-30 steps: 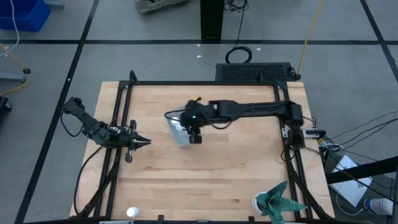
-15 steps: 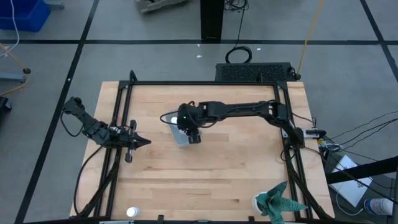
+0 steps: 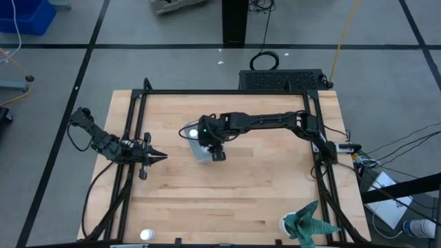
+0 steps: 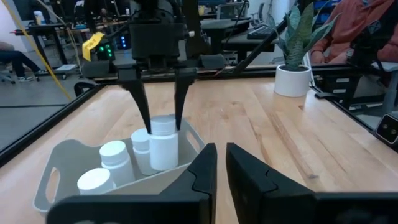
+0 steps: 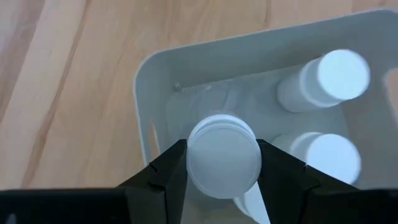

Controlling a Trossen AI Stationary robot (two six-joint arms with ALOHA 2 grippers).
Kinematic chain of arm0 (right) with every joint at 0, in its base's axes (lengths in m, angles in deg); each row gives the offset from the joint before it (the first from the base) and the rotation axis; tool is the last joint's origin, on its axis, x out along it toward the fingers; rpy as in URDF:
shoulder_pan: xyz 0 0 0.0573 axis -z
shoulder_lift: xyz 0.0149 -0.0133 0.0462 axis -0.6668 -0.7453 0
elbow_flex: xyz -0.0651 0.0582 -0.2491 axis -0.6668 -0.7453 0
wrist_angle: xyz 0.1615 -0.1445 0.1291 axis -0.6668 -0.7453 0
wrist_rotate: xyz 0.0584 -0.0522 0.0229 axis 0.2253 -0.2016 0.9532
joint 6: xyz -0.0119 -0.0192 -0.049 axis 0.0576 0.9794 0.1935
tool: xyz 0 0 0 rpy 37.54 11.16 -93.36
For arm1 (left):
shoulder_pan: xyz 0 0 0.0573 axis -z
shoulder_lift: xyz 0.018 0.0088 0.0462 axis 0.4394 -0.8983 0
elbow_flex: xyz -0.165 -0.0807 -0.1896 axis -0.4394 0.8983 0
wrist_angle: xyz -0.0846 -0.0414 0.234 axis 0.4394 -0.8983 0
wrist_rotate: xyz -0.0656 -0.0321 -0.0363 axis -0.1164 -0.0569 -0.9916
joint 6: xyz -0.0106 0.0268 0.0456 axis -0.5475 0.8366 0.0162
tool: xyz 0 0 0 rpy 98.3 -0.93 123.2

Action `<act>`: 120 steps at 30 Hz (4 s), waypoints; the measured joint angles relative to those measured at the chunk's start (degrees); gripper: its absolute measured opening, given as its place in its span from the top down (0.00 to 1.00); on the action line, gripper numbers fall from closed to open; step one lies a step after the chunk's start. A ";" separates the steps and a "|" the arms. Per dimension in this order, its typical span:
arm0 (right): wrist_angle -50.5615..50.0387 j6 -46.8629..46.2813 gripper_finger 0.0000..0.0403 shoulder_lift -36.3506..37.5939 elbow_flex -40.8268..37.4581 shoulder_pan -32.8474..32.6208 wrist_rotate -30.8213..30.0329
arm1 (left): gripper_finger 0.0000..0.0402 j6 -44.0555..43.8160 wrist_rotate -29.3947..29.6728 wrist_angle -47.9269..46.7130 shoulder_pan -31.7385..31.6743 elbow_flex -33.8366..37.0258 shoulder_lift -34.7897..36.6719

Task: Pick and place pill bottles into a basket
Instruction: Put the white pill bottle into the gray bin

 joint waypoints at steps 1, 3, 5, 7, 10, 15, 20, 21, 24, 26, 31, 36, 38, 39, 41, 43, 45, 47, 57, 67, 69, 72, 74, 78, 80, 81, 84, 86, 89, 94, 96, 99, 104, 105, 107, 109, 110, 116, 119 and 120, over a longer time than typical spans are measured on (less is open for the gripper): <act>-0.07 0.01 0.63 -0.01 -0.06 0.02 0.11 | 0.89 -0.01 0.00 -0.02 0.00 0.00 -0.01; -0.15 0.07 0.63 -0.04 -0.11 -0.02 0.13 | 0.89 -0.01 0.00 -0.02 0.00 0.00 -0.01; -0.41 0.02 0.63 -0.02 -0.11 -0.02 0.13 | 0.90 0.00 0.00 -0.02 -0.01 0.00 0.00; -0.43 -0.09 0.61 -0.29 -0.11 -0.02 0.13 | 0.91 0.01 0.00 -0.02 -0.02 0.00 -0.01; -0.73 -0.04 0.61 -1.16 -0.13 -0.02 0.29 | 0.93 0.01 0.02 -0.04 0.00 0.00 -0.01; -0.23 1.12 0.62 -3.28 -0.14 -0.21 0.65 | 0.97 -0.03 0.02 -0.01 0.00 0.00 0.01; 0.70 1.43 0.59 -3.62 -0.13 -0.48 -1.09 | 0.99 -0.03 0.01 -0.11 0.00 0.00 -0.01; 0.64 1.41 0.59 -3.67 -0.13 -0.47 -1.17 | 0.99 -0.01 0.02 -0.09 0.00 0.00 0.01; 0.76 1.38 0.58 -3.67 -0.13 -0.46 -1.42 | 0.95 -0.01 0.02 -0.10 0.00 0.00 -0.01; 1.21 1.48 0.58 -3.67 -0.13 -0.46 -1.44 | 0.92 -0.03 0.02 -0.11 0.00 0.00 0.01; 1.50 1.69 0.58 -3.67 -0.13 -0.77 -1.67 | 0.89 -0.10 0.02 -0.11 -0.01 0.00 0.00; 2.55 2.10 0.58 -3.67 -0.13 -1.28 -1.83 | 0.89 -0.23 0.00 -0.11 0.00 0.00 0.01; 2.83 2.23 0.58 -3.67 -0.13 -1.37 -1.84 | 0.88 -0.23 0.02 -0.11 0.00 0.00 0.00; 2.97 2.24 0.58 -3.67 -0.13 -1.38 -1.83 | 0.88 -0.21 0.02 -0.11 -0.01 0.00 0.00; 3.39 2.07 0.58 -3.67 -0.13 -1.38 -1.84 | 0.88 -0.21 0.02 -0.11 -0.01 0.00 0.00; 3.50 2.03 0.57 -3.67 -0.13 -1.36 -2.08 | 0.88 -0.21 0.00 -0.10 -0.02 0.00 0.00; 3.57 1.92 0.56 -3.67 -0.13 -1.36 -4.20 | 0.88 -0.21 0.01 -0.11 -0.01 0.00 0.00; 3.60 1.89 0.53 -3.67 -0.13 -1.36 -4.79 | 0.88 -0.22 -0.02 -0.09 0.00 0.00 0.01; 4.48 2.38 0.42 -3.62 -0.13 -1.51 -4.65 | 0.88 -0.19 -0.03 -0.57 -0.01 0.00 0.01; 4.55 3.93 0.42 -3.26 -0.13 -2.20 -10.43 | 0.88 -0.44 -0.03 -0.94 0.00 0.00 0.00; 4.68 4.57 0.42 -3.22 -0.13 -2.31 -10.87 | 0.88 -0.45 -0.02 -0.94 0.00 0.00 0.01; 4.79 4.94 0.42 -2.43 -0.13 -2.80 -11.04 | 0.88 -0.47 -0.02 -0.96 0.00 0.00 0.01; 5.33 5.39 0.42 -1.72 -0.11 -3.18 -11.79 | 0.88 -0.47 -0.02 -1.00 0.00 0.00 0.01; 4.80 6.29 0.42 1.18 -0.11 -4.82 -18.55 | 0.88 -0.49 -0.03 -1.04 -0.01 0.00 -0.01; 3.27 5.65 0.42 3.20 -0.13 -5.78 -21.29 | 0.88 -0.82 -0.04 -1.03 0.00 0.00 0.01; 3.78 4.88 0.42 4.25 -0.10 -6.21 -21.35 | 0.88 -1.04 -0.04 -1.15 -0.02 0.00 -0.01; 2.92 1.47 0.42 7.02 -0.06 -7.86 -20.72 | 0.88 -1.37 -0.31 -1.21 0.00 0.00 -0.01; 2.56 -1.55 0.42 8.53 -0.07 -9.16 -19.68 | 0.88 -1.56 -0.61 -1.29 0.00 0.00 -0.01; 1.37 -6.19 0.43 10.42 -0.08 -11.59 -17.32 | 0.88 -2.42 -1.18 -1.08 0.00 0.00 -0.01; 0.79 -8.87 0.45 10.88 -0.08 -16.40 -16.35 | 0.88 -3.36 -1.62 -1.02 0.00 0.00 -0.01; -0.76 -9.47 0.46 10.84 -0.14 -18.08 -15.50 | 0.88 -4.18 -1.62 -1.03 0.00 0.00 -0.01; -0.93 -10.64 0.49 11.75 -1.81 -20.18 -12.28 | 0.88 -4.37 -1.69 -1.03 0.00 0.00 -0.01; 8.21 -14.13 0.55 19.16 -15.34 -22.76 -12.16 | 0.88 -4.51 -1.74 -1.33 0.00 0.00 -0.07; 11.57 -14.83 0.57 21.66 -19.47 -22.95 -12.13 | 0.88 -4.58 -1.73 -1.37 0.00 0.00 -0.12; 18.58 -16.82 0.60 26.87 -28.05 -23.06 -12.20 | 0.88 -4.59 -1.73 -1.36 0.00 0.00 -0.11; 25.35 -18.68 0.63 32.89 -36.93 -23.02 -13.49 | 0.88 -4.60 -1.66 -1.39 0.00 0.00 -0.12; 29.11 -19.38 0.65 35.89 -41.12 -23.02 -14.76 | 0.88 -4.56 -1.65 -1.36 0.00 0.00 -0.12; 44.19 -21.94 0.81 53.19 -63.25 -22.50 -18.24 | 0.88 -4.52 -1.55 -1.31 0.00 0.00 -0.10; 45.47 -20.72 0.93 60.83 -69.81 -22.42 -18.39 | 0.88 -4.23 -1.53 -1.31 0.00 0.00 -0.10; 45.68 -20.61 0.96 63.51 -71.53 -22.33 -19.00 | 0.88 -4.23 -1.49 -1.31 0.00 0.00 -0.10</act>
